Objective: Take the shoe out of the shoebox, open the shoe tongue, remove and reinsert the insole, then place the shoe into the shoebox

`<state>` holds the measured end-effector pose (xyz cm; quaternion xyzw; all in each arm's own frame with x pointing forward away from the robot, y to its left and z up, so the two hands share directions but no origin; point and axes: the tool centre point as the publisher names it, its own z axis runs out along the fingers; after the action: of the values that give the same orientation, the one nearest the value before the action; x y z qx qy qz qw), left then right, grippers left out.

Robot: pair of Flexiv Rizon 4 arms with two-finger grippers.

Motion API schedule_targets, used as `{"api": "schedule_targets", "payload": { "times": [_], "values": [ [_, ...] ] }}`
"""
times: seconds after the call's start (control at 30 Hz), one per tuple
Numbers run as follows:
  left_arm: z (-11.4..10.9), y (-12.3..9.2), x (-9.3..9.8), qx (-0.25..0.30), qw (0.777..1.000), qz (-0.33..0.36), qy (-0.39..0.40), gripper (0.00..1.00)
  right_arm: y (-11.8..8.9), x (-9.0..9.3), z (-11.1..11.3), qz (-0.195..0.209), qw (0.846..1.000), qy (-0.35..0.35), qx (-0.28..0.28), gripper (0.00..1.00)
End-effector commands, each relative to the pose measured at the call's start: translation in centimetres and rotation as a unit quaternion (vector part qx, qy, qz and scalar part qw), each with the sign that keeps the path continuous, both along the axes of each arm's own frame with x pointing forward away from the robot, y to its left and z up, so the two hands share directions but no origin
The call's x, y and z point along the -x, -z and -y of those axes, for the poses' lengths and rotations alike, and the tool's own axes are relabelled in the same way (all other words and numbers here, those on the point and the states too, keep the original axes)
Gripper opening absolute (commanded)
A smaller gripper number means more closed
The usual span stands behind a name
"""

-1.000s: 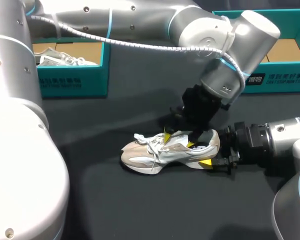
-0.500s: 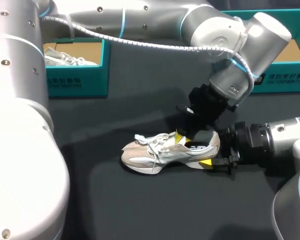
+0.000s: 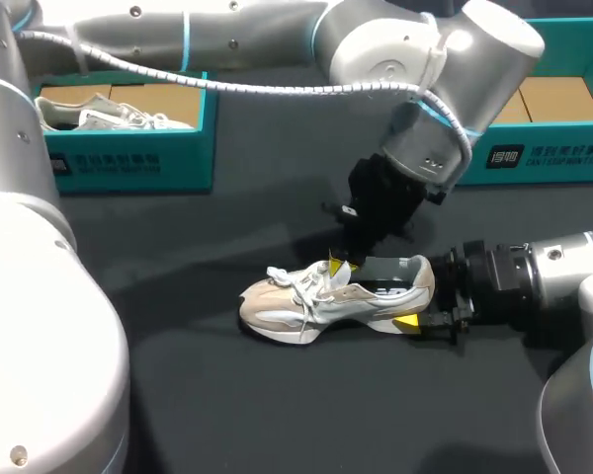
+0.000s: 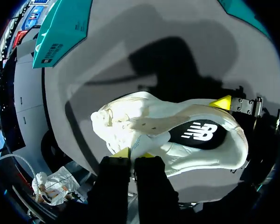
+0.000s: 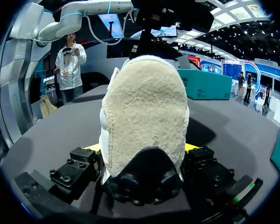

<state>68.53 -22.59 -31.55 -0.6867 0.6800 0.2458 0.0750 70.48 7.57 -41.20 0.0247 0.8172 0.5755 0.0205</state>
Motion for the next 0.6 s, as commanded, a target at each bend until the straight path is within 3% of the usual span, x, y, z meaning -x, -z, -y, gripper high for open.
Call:
{"api": "schedule_targets", "payload": {
  "times": [0.03, 0.33, 0.6],
  "values": [
    [-3.7, -2.0, 0.3, 0.112, 0.993, 0.022, -0.027, 0.0, 0.0, 0.0, 0.1, 0.0, 1.0, 0.001, 0.002, 0.0],
    [-6.3, -2.1, 0.6, 0.142, 0.987, 0.056, -0.051, 0.0, 0.0, 0.0, 0.1, 0.0, 1.0, 0.001, 0.002, 0.0],
    [-7.8, -0.8, 1.0, 0.14, 0.985, 0.076, -0.061, 0.0, 0.0, 0.0, 0.1, 0.0, 1.0, 0.001, 0.002, 0.0]
  ]
}}
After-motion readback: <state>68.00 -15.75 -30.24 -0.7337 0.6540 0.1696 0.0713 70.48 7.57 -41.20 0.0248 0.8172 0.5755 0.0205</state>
